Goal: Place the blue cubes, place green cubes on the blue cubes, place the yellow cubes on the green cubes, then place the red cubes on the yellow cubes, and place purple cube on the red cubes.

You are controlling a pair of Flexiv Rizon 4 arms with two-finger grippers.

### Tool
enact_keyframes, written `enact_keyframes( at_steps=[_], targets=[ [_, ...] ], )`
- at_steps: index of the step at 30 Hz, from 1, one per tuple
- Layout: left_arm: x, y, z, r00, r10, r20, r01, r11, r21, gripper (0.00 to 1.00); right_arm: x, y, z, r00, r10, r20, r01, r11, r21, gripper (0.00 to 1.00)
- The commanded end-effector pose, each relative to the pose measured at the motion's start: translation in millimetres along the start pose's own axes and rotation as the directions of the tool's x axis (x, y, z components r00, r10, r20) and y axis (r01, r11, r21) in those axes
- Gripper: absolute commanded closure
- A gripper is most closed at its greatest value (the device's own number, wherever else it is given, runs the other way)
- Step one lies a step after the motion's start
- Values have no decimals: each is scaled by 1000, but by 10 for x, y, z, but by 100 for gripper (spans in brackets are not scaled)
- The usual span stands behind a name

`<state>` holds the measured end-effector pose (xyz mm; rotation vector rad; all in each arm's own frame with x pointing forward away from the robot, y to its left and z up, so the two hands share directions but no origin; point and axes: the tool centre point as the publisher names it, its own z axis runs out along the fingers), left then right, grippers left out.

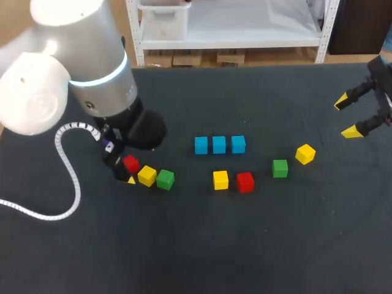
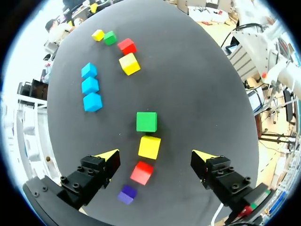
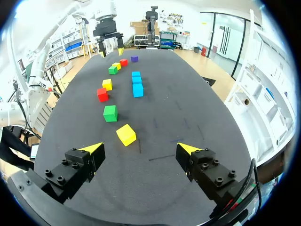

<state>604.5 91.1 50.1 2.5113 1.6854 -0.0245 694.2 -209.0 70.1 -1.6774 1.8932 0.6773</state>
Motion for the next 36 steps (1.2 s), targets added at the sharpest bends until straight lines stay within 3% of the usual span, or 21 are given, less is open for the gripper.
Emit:
enact_keyframes(
  at_steps=[1,19,36],
  targets=[
    [-65,81,109,1000,16,-12,-15,1000,12,0,2,-1,3,1000,-1,1,1,1000,0,0],
    [-356,207,403,994,103,32,-104,994,27,0,2,-1,3,1000,-1,1,1,1000,0,0],
    [-262,229,532,999,43,31,-43,999,16,0,2,-1,3,1000,-1,1,1,1000,0,0]
  ],
)
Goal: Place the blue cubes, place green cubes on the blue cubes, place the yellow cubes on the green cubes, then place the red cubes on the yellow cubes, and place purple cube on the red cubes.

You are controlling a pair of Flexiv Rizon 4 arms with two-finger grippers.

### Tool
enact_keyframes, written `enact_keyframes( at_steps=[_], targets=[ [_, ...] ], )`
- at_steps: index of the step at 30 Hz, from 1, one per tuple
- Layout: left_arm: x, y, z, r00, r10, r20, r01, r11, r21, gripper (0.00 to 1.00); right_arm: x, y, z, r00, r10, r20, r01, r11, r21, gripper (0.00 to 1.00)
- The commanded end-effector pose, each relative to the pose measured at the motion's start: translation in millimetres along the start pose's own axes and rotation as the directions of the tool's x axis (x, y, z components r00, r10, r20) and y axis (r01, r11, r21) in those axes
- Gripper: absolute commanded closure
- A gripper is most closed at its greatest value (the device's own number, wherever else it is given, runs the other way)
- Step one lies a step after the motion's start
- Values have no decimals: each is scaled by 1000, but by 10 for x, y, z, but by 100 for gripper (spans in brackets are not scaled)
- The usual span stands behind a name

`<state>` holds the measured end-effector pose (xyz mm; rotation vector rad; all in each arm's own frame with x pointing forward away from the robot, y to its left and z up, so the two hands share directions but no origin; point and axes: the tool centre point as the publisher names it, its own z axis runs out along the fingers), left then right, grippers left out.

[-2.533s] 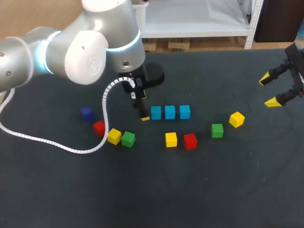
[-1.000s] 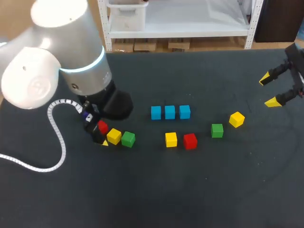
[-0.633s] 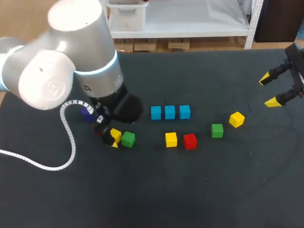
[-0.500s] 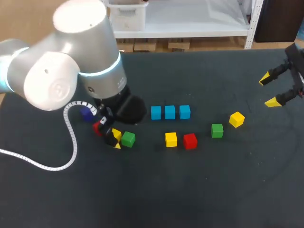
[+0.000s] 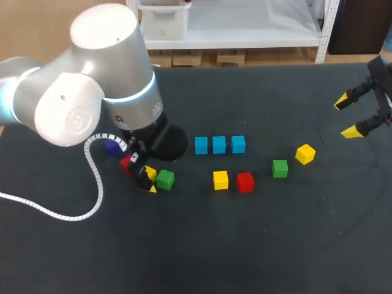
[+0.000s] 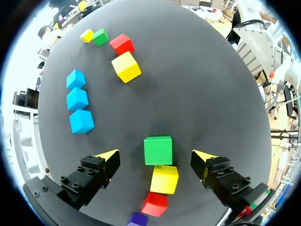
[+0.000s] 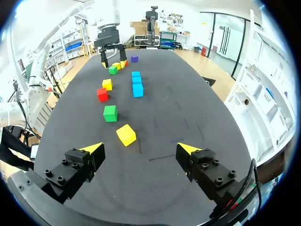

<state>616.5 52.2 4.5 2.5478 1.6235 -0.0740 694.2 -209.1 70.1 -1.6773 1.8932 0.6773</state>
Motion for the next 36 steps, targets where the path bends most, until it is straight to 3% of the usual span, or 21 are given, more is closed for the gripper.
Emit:
enact_keyframes(
  at_steps=[1,5,12,16,20,24,31,36],
  targets=[
    [20,14,35,1000,-4,0,4,1000,-1,0,2,-1,3,1000,-1,1,1,1000,0,0],
    [24,21,45,1000,-7,2,7,1000,-4,3,2,-1,3,1000,-1,1,1,1000,0,0],
    [23,37,62,1000,-6,-1,6,1000,-6,34,2,-1,3,1000,-1,1,1,1000,0,0],
    [22,42,70,1000,-6,-1,6,1000,-6,40,2,-1,3,1000,-1,1,1,1000,0,0],
    [20,44,76,1000,-9,0,9,1000,-7,60,2,-1,3,1000,-1,1,1,1000,0,0],
    [13,38,80,1000,-14,-1,14,1000,-9,100,2,-1,3,1000,-1,1,1,1000,0,0],
    [17,18,32,999,-45,-7,45,999,-20,100,2,-1,3,1000,-1,1,1,1000,0,0],
    [97,91,-127,986,-167,10,168,985,-42,100,2,-1,3,1000,-1,1,1,1000,0,0]
  ],
)
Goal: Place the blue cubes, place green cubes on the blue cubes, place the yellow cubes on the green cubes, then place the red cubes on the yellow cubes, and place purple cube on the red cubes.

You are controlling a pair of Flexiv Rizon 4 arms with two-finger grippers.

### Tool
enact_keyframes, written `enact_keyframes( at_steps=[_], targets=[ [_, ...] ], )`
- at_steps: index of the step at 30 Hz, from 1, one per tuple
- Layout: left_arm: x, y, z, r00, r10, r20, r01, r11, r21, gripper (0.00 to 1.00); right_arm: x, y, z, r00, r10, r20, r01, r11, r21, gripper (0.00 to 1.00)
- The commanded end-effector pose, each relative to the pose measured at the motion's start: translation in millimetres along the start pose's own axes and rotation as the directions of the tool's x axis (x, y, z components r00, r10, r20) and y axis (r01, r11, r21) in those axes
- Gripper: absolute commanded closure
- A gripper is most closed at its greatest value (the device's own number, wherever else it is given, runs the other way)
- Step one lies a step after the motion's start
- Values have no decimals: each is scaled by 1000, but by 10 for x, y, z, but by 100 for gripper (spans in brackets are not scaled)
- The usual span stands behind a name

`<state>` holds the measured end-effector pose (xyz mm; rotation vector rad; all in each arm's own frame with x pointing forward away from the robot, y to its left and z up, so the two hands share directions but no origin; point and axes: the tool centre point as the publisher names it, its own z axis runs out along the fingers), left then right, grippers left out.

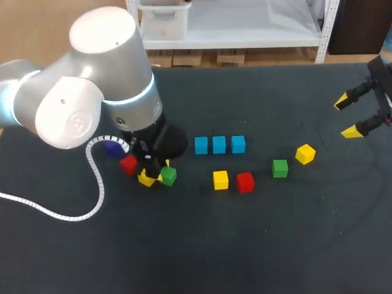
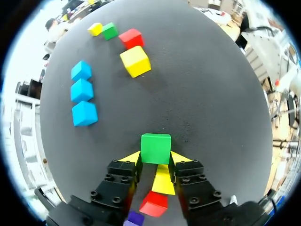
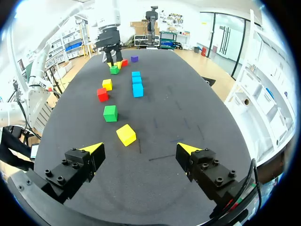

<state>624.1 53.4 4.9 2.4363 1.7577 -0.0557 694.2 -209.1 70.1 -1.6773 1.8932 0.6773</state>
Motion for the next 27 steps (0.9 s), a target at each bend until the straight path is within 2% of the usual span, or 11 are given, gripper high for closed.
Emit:
enact_keyframes(
  at_steps=[1,3,5,6,10,16,27],
  targets=[
    [65,61,-169,996,-87,4,87,996,-26,100,1,-1,3,1000,-1,1,1,1000,0,0],
    [89,121,-265,990,-140,25,141,989,-44,100,1,-1,3,1000,-1,1,1,1000,0,0],
    [85,184,-376,981,-192,9,192,979,-63,100,1,-1,3,1000,-1,1,1,1000,0,0],
    [88,218,-424,975,-223,27,224,972,-68,100,1,-1,3,1000,-1,1,1,1000,0,0],
    [93,351,-576,943,-333,20,333,941,-61,100,1,-1,3,1000,-1,1,1,1000,0,0],
    [-24,542,-730,947,-319,-26,316,946,-76,100,1,-1,3,1000,-1,1,1,1000,0,0],
    [-362,834,-690,975,-222,-28,219,973,-68,100,1,-1,3,1000,-1,1,1,1000,0,0]
  ],
)
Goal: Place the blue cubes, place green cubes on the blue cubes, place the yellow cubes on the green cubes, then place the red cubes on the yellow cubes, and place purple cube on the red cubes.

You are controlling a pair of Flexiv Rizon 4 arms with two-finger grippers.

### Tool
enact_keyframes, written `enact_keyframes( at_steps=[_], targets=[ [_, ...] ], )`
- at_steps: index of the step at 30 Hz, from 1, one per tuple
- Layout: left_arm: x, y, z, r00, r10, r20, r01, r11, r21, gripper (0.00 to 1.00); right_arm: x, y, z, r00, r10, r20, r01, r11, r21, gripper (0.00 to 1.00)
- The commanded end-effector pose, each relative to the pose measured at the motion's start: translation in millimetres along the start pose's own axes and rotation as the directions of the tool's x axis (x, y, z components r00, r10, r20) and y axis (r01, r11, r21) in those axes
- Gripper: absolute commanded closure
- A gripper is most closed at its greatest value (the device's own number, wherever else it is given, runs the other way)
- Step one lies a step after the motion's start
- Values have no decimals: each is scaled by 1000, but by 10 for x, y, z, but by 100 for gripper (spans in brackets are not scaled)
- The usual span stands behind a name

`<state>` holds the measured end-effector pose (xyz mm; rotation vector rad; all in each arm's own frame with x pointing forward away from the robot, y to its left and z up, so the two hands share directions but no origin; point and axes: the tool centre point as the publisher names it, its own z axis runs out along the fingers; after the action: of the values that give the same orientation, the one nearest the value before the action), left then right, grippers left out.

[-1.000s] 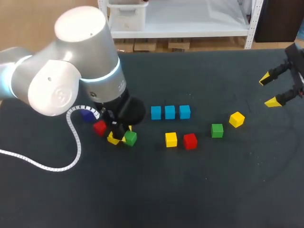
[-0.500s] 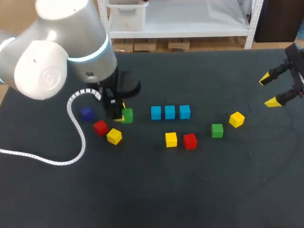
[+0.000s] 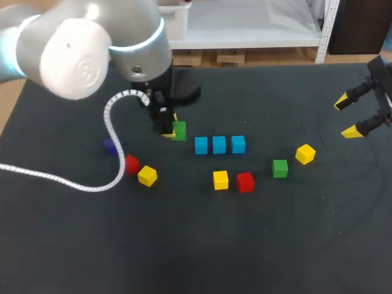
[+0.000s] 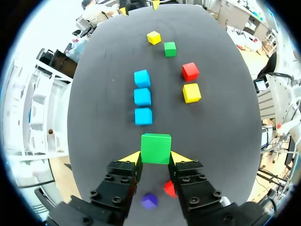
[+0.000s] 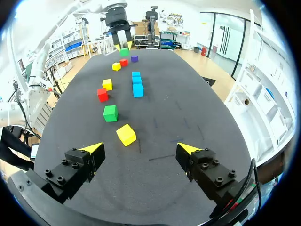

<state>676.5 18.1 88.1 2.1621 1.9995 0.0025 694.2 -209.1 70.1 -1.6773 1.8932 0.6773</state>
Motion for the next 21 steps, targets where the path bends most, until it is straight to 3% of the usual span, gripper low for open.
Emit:
enact_keyframes(
  at_steps=[1,21],
  targets=[
    [-168,126,83,999,19,-33,-19,1000,12,100,1,-1,3,1000,-1,1,1,1000,0,0],
    [-465,167,417,995,-98,-1,98,994,43,100,1,-1,3,1000,-1,1,1,1000,0,0]
  ],
)
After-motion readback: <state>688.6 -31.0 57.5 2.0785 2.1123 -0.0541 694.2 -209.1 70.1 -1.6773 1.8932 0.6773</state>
